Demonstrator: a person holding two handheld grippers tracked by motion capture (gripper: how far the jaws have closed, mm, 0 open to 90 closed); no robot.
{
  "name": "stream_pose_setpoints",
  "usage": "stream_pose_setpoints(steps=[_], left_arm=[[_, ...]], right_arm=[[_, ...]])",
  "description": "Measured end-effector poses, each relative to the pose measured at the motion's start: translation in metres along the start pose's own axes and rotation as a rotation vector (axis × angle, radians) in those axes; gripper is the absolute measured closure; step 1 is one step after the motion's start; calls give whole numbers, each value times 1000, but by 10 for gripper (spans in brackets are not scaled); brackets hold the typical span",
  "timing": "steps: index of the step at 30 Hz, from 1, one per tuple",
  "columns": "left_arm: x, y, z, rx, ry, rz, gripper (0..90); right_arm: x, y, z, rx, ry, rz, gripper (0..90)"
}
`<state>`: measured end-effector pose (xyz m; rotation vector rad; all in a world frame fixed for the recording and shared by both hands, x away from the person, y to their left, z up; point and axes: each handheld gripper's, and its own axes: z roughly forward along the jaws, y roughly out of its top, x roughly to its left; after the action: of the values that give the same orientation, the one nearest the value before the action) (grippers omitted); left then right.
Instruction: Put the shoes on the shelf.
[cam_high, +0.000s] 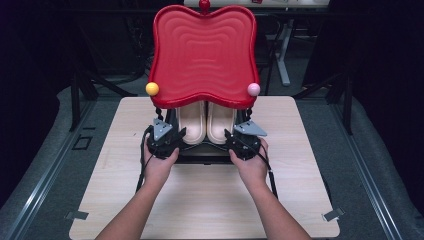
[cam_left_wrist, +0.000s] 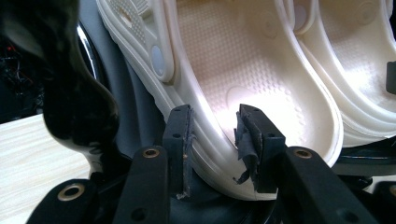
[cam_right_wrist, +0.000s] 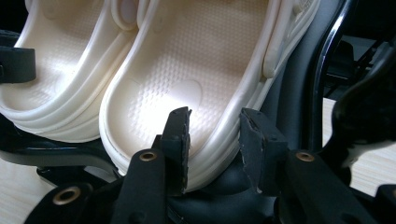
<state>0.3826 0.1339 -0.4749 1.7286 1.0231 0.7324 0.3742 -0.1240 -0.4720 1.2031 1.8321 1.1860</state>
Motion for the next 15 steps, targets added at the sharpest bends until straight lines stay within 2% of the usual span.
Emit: stream_pose_setpoints(steps=[9,13,15], left_arm=[[0,0,0,-1,-2,-14,649],[0,0,-1,-2,-8,-22,637],[0,0,-1,-7,-19,-32,617]], right_arm=[[0,1,0,2,2,20,628],[0,2,0,5,8,40,614],[-1,3,-2,13,28,65,581]])
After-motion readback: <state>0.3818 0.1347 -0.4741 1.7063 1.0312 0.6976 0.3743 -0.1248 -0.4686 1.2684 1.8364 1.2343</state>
